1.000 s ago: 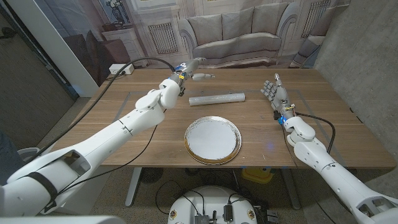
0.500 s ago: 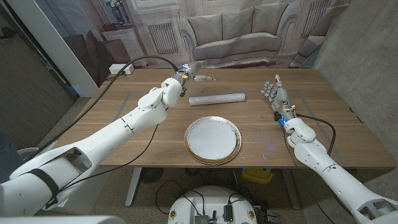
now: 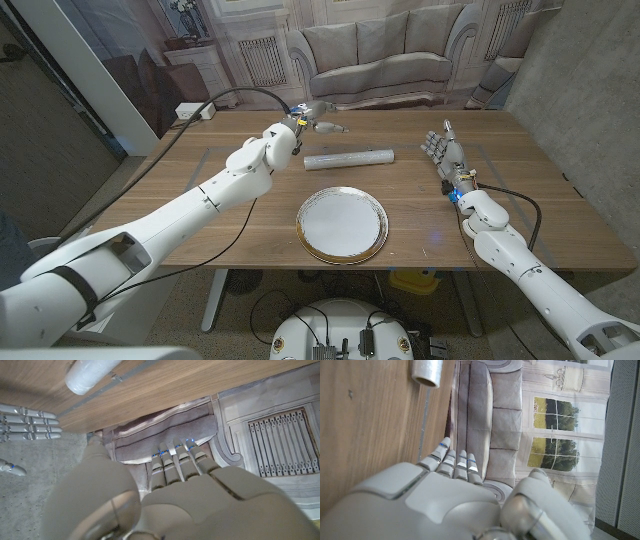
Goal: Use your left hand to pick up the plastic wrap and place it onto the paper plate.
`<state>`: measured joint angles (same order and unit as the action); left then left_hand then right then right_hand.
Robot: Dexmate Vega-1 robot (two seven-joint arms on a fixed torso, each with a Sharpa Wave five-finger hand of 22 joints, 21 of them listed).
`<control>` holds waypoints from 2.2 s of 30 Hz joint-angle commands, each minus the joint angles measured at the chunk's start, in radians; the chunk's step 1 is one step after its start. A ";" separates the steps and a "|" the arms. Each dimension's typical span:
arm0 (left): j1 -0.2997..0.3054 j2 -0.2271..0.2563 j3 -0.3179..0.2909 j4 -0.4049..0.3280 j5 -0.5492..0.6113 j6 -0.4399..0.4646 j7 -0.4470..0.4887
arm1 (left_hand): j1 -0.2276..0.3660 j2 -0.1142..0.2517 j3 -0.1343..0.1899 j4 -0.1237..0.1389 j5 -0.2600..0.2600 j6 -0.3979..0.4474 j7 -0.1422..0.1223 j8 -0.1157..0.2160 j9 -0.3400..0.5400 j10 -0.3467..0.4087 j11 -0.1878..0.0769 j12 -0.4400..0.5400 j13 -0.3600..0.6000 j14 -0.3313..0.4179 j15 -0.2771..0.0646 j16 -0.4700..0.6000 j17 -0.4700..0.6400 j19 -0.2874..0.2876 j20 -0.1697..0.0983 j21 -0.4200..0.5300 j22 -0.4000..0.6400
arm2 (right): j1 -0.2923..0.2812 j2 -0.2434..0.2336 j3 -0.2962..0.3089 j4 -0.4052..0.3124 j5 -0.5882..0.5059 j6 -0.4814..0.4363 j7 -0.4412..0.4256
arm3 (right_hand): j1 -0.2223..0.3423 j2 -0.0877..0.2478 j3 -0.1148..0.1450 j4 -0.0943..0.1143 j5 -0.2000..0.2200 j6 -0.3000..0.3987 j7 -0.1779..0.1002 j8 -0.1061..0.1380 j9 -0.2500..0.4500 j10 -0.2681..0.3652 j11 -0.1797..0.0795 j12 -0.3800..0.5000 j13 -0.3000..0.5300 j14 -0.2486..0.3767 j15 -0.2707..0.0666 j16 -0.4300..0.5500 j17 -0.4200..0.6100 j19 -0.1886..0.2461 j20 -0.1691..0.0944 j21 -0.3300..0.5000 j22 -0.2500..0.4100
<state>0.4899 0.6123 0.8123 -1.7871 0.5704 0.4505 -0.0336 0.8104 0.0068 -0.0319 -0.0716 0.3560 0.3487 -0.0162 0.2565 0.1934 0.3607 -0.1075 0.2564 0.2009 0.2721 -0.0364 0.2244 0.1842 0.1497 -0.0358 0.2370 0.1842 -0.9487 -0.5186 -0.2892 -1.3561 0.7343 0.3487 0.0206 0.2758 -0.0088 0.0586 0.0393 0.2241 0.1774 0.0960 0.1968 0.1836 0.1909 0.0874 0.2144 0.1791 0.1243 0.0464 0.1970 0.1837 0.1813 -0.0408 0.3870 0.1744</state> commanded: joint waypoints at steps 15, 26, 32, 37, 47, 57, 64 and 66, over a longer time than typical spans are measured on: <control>-0.063 -0.040 0.061 0.028 0.032 0.092 -0.092 | 0.015 0.004 -0.011 -0.007 -0.007 -0.044 0.012 -0.031 0.002 -0.035 0.015 -0.027 0.004 0.000 -0.016 -0.012 0.005 0.055 0.028 0.015 0.004 | 0.000 0.002 0.004 0.004 0.003 0.003 -0.003 | 0.009 0.009 0.002 -0.009 0.001 0.009 0.001 0.002 0.004 0.009 0.002 0.001 0.006 0.011 0.002 -0.003 0.002 0.013 -0.008 -0.008 0.003; -0.091 -0.050 0.091 0.047 0.045 0.099 -0.117 | 0.025 0.005 -0.013 -0.011 -0.008 -0.064 0.009 -0.042 0.002 -0.056 0.010 -0.039 0.004 -0.017 -0.016 -0.023 0.005 0.032 0.033 0.003 0.005 | 0.004 0.006 0.005 0.013 0.003 0.009 -0.003 | 0.011 0.011 0.002 -0.010 -0.001 0.009 0.003 0.001 0.004 0.008 0.000 0.000 0.006 0.011 0.001 -0.004 0.002 0.015 -0.007 -0.012 0.003; -0.108 -0.059 0.111 0.060 0.060 0.105 -0.135 | 0.033 0.000 -0.015 -0.016 -0.009 -0.073 0.008 -0.046 0.002 -0.064 0.013 -0.043 0.004 -0.024 -0.009 -0.027 0.005 0.030 0.033 0.000 0.005 | 0.004 0.007 0.007 0.015 0.004 0.012 -0.002 | 0.011 0.011 0.001 -0.010 -0.001 0.008 0.002 0.001 0.004 0.009 0.002 0.000 0.006 0.011 0.002 -0.004 0.002 0.016 -0.007 -0.013 0.003; -0.122 -0.069 0.130 0.074 0.076 0.108 -0.147 | 0.041 -0.005 -0.017 -0.020 -0.009 -0.082 0.012 -0.049 0.003 -0.076 0.007 -0.048 0.004 -0.029 -0.008 -0.029 0.004 0.024 0.033 -0.004 0.005 | 0.004 0.006 0.008 0.015 0.006 0.012 0.000 | 0.011 0.011 0.001 -0.011 -0.002 0.008 0.002 0.001 0.004 0.009 0.002 0.000 0.006 0.010 0.002 -0.004 0.002 0.017 -0.007 -0.015 0.003; -0.126 -0.077 0.159 0.087 0.111 0.125 -0.165 | 0.052 -0.010 -0.022 -0.026 -0.009 -0.090 0.009 -0.052 0.003 -0.082 0.004 -0.050 0.005 -0.033 -0.012 -0.031 0.005 0.019 0.032 -0.008 0.005 | 0.003 0.000 0.009 0.010 0.008 0.006 0.003 | 0.012 0.012 0.000 -0.012 -0.003 0.009 0.001 0.000 0.004 0.008 0.000 -0.001 0.006 0.011 0.002 -0.004 0.002 0.019 -0.008 -0.019 0.004; -0.133 -0.091 0.183 0.112 0.143 0.134 -0.177 | 0.057 -0.012 -0.025 -0.027 -0.008 -0.089 0.006 -0.051 0.003 -0.081 0.004 -0.049 0.005 -0.033 -0.014 -0.030 0.005 0.016 0.030 -0.011 0.005 | -0.002 -0.010 0.014 -0.009 0.008 -0.006 -0.007 | 0.011 0.012 -0.001 -0.012 -0.004 0.009 0.001 0.000 0.004 0.009 0.002 -0.001 0.006 0.012 0.002 -0.004 0.003 0.020 -0.007 -0.024 0.004; -0.145 -0.106 0.201 0.134 0.162 0.132 -0.186 | 0.059 -0.012 -0.027 -0.028 -0.008 -0.088 0.004 -0.050 0.003 -0.078 -0.002 -0.048 0.006 -0.032 -0.017 -0.030 0.005 0.015 0.030 -0.012 0.005 | -0.002 -0.012 0.015 -0.014 0.009 -0.011 -0.009 | 0.011 0.013 -0.002 -0.012 -0.005 0.009 0.000 0.000 0.004 0.009 0.002 -0.001 0.006 0.011 0.000 -0.004 0.003 0.021 -0.007 -0.026 0.004; -0.146 -0.109 0.201 0.139 0.158 0.126 -0.190 | 0.060 -0.011 -0.027 -0.028 -0.007 -0.089 0.003 -0.050 0.003 -0.076 0.000 -0.047 0.006 -0.032 -0.017 -0.029 0.005 0.015 0.030 -0.012 0.005 | -0.002 -0.012 0.015 -0.014 0.009 -0.012 -0.010 | 0.011 0.013 -0.002 -0.012 -0.005 0.010 0.001 0.000 0.004 0.009 0.000 -0.001 0.006 0.012 0.000 -0.004 0.003 0.022 -0.007 -0.027 0.004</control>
<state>0.3554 0.5200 0.9932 -1.6749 0.7058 0.5789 -0.2065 0.8605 -0.0045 -0.0554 -0.0951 0.3477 0.2595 -0.0053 0.2066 0.1929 0.2791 -0.1018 0.2049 0.2022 0.2407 -0.0410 0.1936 0.1836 0.1723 -0.0055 0.2288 0.1838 -0.9487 -0.5257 -0.2767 -1.3598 0.7420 0.3452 0.0156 0.2836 -0.0009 0.0545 0.0353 0.2241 0.1770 0.0963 0.1967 0.1836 0.1908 0.0874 0.2144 0.1849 0.1242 0.0465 0.1970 0.1837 0.1936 -0.0390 0.3656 0.1743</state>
